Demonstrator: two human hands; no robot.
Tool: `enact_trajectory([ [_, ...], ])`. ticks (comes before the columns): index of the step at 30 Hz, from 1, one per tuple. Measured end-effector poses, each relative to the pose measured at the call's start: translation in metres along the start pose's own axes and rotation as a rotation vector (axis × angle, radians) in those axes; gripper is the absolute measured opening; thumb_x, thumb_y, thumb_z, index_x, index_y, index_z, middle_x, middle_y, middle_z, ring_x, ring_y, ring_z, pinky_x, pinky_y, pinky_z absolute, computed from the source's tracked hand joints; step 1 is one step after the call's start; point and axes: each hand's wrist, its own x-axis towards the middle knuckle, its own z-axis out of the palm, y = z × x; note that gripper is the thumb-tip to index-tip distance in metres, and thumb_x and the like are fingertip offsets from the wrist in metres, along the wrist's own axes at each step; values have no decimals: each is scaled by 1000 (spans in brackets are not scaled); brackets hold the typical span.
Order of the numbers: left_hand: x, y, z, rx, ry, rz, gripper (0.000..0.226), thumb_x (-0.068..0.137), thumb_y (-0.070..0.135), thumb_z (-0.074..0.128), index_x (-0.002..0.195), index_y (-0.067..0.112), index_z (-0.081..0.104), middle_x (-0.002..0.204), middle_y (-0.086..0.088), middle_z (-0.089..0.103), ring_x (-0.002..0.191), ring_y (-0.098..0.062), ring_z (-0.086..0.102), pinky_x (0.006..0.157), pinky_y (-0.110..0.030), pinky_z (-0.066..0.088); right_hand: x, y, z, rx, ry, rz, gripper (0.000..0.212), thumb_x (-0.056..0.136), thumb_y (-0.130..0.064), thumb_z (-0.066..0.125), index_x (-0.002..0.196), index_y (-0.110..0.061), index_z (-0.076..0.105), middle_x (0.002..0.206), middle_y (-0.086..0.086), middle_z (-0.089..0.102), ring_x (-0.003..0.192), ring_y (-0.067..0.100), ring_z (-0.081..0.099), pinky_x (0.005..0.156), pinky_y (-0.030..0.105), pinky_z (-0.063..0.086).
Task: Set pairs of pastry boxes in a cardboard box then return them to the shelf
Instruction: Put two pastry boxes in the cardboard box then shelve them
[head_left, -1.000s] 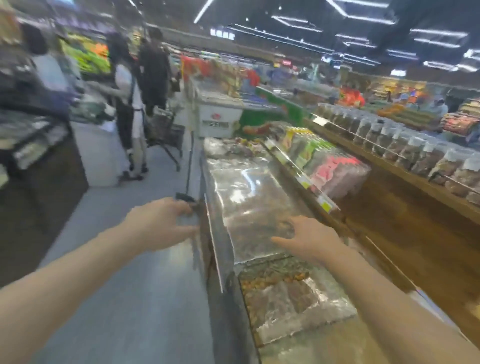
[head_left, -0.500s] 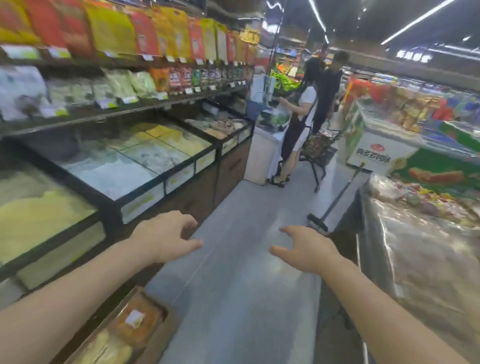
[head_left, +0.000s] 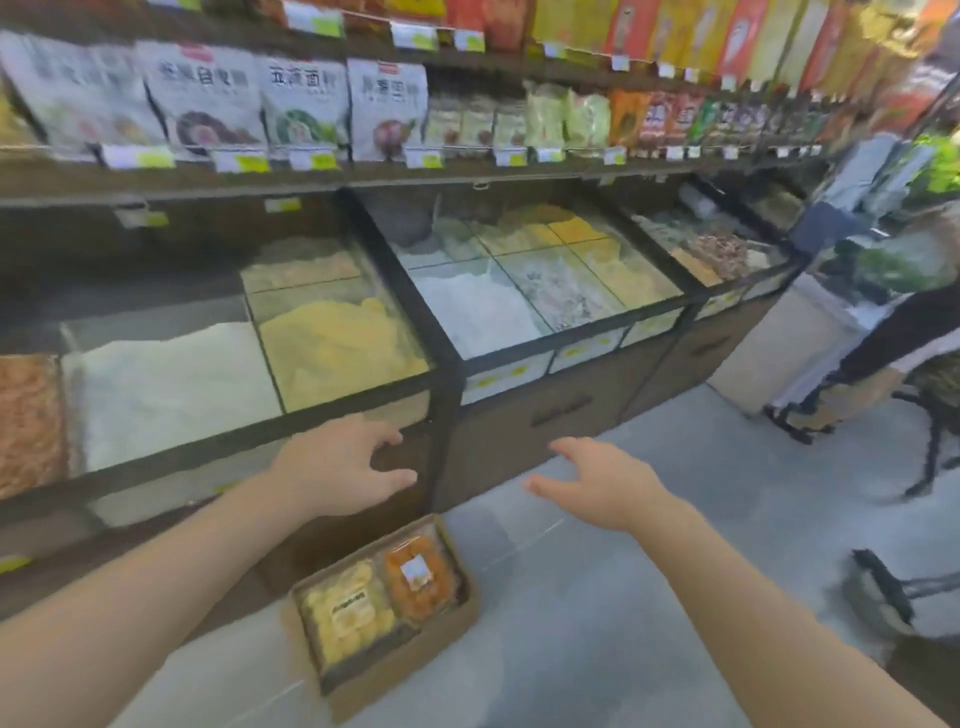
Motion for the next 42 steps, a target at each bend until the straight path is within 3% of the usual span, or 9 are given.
enact_trajectory([
  [6, 20, -38, 19, -67, 58, -243, 59, 90, 71, 53, 141, 42, 51, 140, 15, 55, 128, -12, 55, 99, -38, 51, 114, -22, 5, -39, -121, -175, 87, 80, -84, 47, 152, -35, 40, 153, -7, 46, 140, 19, 45, 109, 47, 42],
  [11, 49, -76, 81, -179, 35, -429, 61, 91, 71, 53, 144, 43, 46, 143, 17, 51, 130, -10, 52, 100, -40, 51, 201, -33, 60, -60, -232, -261, 81, 84, -77, 53, 150, -32, 43, 150, -4, 50, 137, 19, 48, 105, 42, 44],
  [16, 102, -129, 200, -285, -55, -593, 59, 91, 69, 53, 145, 46, 46, 150, 12, 50, 139, -17, 48, 106, -39, 44, 280, -23, 201, 20, -337, -159, 102, 70, -88, 50, 146, -21, 49, 146, 6, 54, 131, 26, 54, 107, 43, 46],
  [20, 142, -184, 332, -386, -117, -707, 60, 91, 65, 58, 146, 43, 47, 148, 13, 48, 138, -15, 47, 107, -40, 45, 331, 4, 337, 95, -450, -39, 76, 80, -71, 67, 141, -28, 52, 138, 3, 59, 126, 24, 57, 103, 41, 47],
  [25, 174, -261, 498, -409, -203, -830, 66, 90, 61, 63, 148, 32, 48, 144, 1, 55, 133, -25, 52, 103, -47, 49, 393, 48, 490, 184, -467, 116, 70, 75, -64, 76, 133, -28, 59, 115, -5, 61, 117, 22, 61, 98, 38, 50],
  [29, 180, -299, 610, -314, -290, -853, 72, 92, 55, 61, 156, 31, 37, 151, -2, 46, 137, -29, 48, 100, -53, 52, 439, 79, 581, 212, -473, 177, 78, 80, -61, 74, 143, -21, 51, 136, 6, 59, 123, 28, 58, 95, 38, 48],
  [33, 188, -325, 680, -385, -228, -952, 69, 92, 47, 66, 152, 25, 37, 142, -9, 47, 130, -35, 50, 99, -55, 52, 472, 97, 642, 270, -466, 111, 100, 64, -87, 63, 144, -28, 49, 139, 1, 60, 126, 29, 58, 103, 45, 50],
  [38, 199, -342, 718, -523, 16, -1131, 76, 82, 43, 72, 150, 24, 43, 136, -10, 48, 133, -33, 40, 105, -54, 47, 494, 89, 701, 458, -532, 145, 99, 66, -83, 70, 150, -42, 37, 148, -13, 50, 137, 21, 48, 112, 55, 43],
  [42, 220, -330, 723, -470, -27, -1294, 83, 83, 43, 79, 149, 18, 36, 144, -15, 36, 136, -38, 33, 109, -55, 36, 508, 91, 731, 451, -533, 259, 132, 35, -102, 64, 151, -46, 35, 156, -7, 43, 142, 30, 44, 111, 62, 40],
])
